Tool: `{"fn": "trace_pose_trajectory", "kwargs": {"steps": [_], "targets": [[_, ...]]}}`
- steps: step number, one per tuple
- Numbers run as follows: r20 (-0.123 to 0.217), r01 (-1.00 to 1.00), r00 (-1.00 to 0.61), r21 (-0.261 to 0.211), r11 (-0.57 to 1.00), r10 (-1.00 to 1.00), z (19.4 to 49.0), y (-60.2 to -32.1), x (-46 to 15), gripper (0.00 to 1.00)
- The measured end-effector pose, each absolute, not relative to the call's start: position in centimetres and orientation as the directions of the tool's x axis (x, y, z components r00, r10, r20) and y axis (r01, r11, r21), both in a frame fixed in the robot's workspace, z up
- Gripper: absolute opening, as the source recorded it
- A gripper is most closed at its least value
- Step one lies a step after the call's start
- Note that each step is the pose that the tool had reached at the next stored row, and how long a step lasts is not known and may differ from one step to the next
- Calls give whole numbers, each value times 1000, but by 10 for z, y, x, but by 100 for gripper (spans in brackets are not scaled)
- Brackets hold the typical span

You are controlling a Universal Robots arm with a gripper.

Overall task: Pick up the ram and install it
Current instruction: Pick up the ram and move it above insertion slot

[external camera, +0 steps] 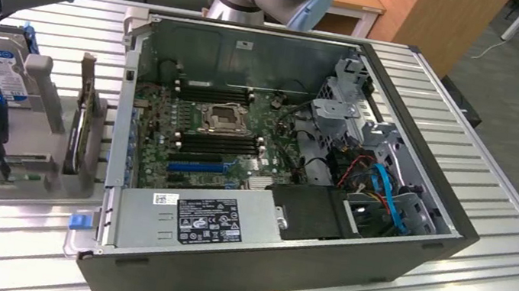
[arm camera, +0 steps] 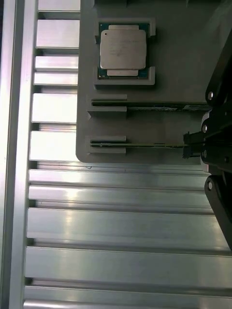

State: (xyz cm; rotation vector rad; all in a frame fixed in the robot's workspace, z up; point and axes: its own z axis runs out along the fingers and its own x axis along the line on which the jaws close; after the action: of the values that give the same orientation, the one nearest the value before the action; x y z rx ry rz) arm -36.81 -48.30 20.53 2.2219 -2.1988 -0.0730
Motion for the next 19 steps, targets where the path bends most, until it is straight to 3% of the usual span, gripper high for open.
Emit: {"fn": "trace_pose_trajectory", "kwargs": {"steps": [19], "targets": [[-23,-999,10,44,-11,-1000,241,-483,-367,11]]}}
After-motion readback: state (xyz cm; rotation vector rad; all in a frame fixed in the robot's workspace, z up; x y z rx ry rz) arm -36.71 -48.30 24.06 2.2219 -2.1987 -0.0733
